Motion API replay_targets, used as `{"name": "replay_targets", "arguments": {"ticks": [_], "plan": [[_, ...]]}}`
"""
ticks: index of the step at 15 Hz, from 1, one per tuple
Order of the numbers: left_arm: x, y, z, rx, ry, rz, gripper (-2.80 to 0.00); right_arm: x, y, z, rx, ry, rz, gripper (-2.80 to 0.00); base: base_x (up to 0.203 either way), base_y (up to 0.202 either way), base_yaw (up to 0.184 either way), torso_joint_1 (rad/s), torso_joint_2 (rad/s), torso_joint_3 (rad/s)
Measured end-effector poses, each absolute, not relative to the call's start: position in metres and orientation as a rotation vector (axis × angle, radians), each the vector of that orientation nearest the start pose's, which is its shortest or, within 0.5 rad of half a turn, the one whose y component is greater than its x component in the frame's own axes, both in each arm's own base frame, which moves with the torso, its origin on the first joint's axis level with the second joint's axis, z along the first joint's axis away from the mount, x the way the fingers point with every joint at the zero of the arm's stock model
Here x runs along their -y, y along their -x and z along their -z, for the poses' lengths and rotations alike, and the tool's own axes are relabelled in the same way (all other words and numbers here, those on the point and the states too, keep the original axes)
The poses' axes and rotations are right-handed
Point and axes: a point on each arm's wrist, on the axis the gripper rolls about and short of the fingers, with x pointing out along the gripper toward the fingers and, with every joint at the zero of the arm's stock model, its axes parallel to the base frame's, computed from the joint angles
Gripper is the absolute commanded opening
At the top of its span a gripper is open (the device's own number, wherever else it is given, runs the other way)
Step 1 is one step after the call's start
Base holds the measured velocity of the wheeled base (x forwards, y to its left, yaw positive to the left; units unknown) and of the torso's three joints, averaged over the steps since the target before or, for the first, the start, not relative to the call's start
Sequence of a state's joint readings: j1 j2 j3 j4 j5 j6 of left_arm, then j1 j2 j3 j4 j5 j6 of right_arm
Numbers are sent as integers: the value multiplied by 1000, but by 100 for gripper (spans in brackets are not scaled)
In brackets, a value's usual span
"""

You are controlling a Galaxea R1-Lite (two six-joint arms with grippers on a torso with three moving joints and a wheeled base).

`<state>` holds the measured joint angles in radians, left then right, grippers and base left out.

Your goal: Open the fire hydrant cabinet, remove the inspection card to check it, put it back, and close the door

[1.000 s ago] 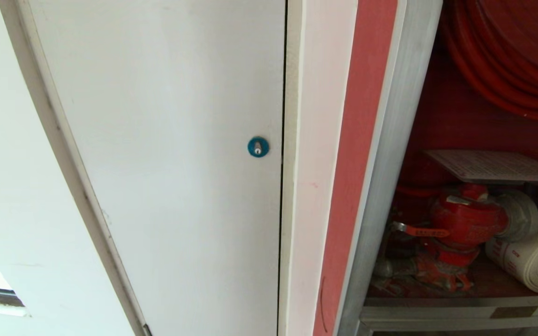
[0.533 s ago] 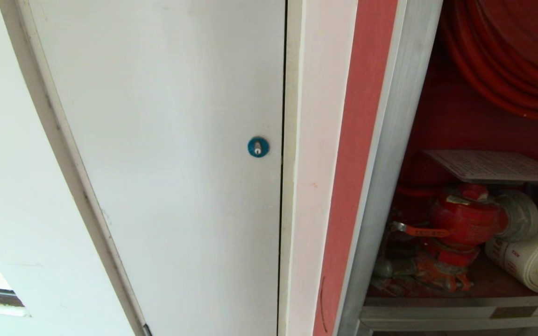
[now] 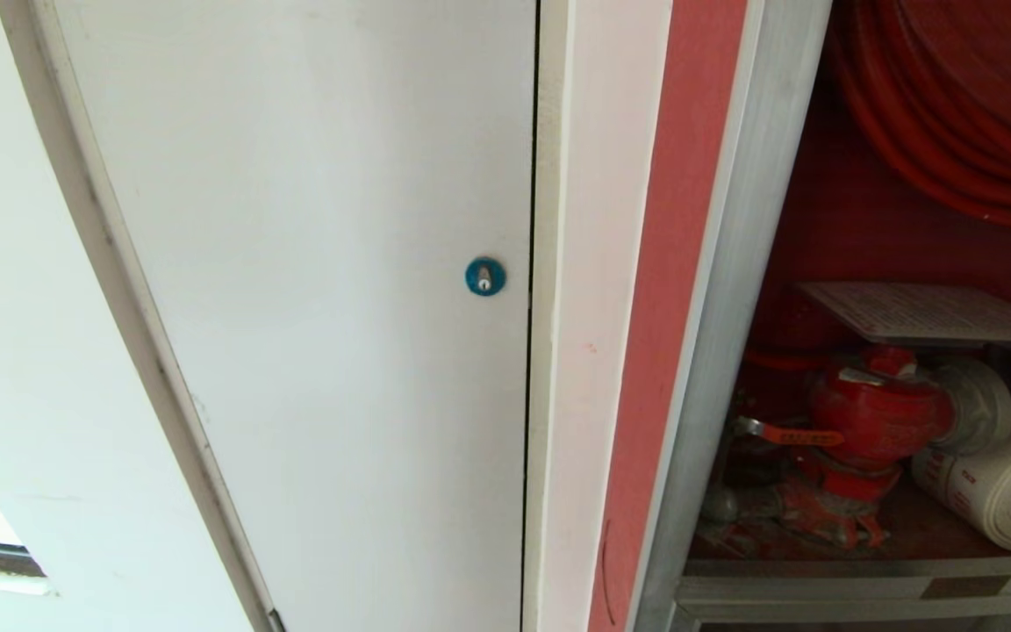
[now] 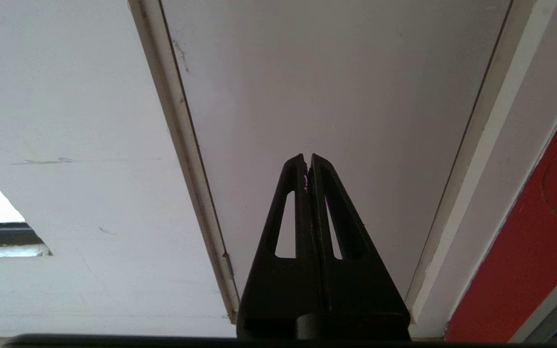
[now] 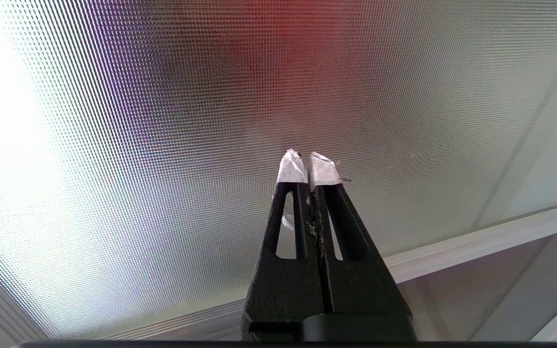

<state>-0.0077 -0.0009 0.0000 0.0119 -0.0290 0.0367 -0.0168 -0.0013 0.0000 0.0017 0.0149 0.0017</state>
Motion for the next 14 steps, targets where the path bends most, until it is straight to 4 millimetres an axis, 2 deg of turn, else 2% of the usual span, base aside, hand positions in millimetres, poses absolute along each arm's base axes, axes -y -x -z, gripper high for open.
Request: {"name": "replay_targets", "arguments": {"ticks": [2, 14], "plan": [[0, 23, -74, -12, -37, 36, -280, -1, 23, -75, 0, -2, 2, -280, -59, 0, 5, 6, 2, 2], [0, 23, -74, -10, -22, 32, -280, -1, 23, -75, 0, -2, 1, -280, -195, 0, 1, 0, 4, 1]]}}
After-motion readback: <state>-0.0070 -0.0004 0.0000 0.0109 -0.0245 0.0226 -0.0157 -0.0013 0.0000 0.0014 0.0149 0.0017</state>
